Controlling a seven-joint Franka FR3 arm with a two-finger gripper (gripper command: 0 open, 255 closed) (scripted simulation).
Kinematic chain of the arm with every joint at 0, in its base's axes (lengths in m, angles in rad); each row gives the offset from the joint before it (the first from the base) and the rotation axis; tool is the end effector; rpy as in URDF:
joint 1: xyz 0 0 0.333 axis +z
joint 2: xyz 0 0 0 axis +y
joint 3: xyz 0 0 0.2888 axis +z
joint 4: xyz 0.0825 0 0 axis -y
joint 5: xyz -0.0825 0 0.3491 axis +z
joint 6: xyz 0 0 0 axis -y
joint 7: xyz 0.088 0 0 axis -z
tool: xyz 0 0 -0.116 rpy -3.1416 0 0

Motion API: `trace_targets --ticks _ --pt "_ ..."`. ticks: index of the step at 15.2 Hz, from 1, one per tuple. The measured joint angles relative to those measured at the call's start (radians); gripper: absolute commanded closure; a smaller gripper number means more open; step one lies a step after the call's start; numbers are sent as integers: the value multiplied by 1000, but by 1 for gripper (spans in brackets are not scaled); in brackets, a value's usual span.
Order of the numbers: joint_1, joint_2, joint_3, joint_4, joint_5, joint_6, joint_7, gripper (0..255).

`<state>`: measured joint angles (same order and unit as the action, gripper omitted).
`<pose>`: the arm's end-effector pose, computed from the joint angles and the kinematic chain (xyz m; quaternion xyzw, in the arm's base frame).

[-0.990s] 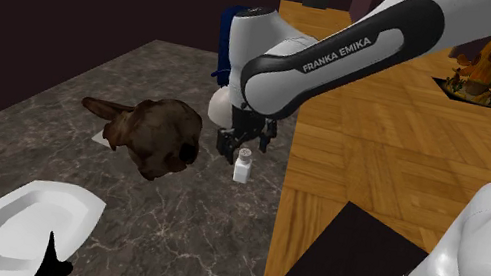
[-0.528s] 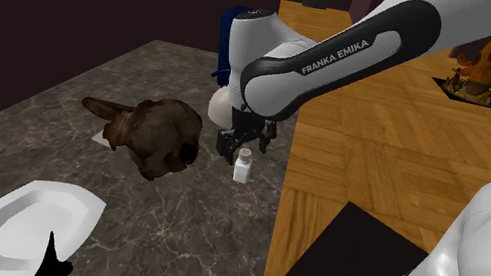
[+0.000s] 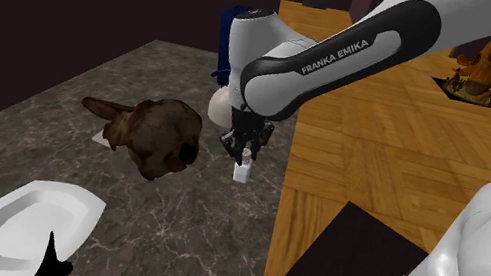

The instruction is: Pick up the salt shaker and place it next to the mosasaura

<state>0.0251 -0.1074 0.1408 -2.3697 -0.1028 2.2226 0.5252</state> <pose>0.4505 0.0713 0.3502 0.9877 -0.1474 -0.0032 0.0519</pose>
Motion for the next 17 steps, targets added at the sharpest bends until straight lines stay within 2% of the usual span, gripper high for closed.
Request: trace_targets --ticks 4,17 --pt "0 -10 0 6 3 -17 -3 255" --pt "3 -90 -5 104 24 -193 -31 255"
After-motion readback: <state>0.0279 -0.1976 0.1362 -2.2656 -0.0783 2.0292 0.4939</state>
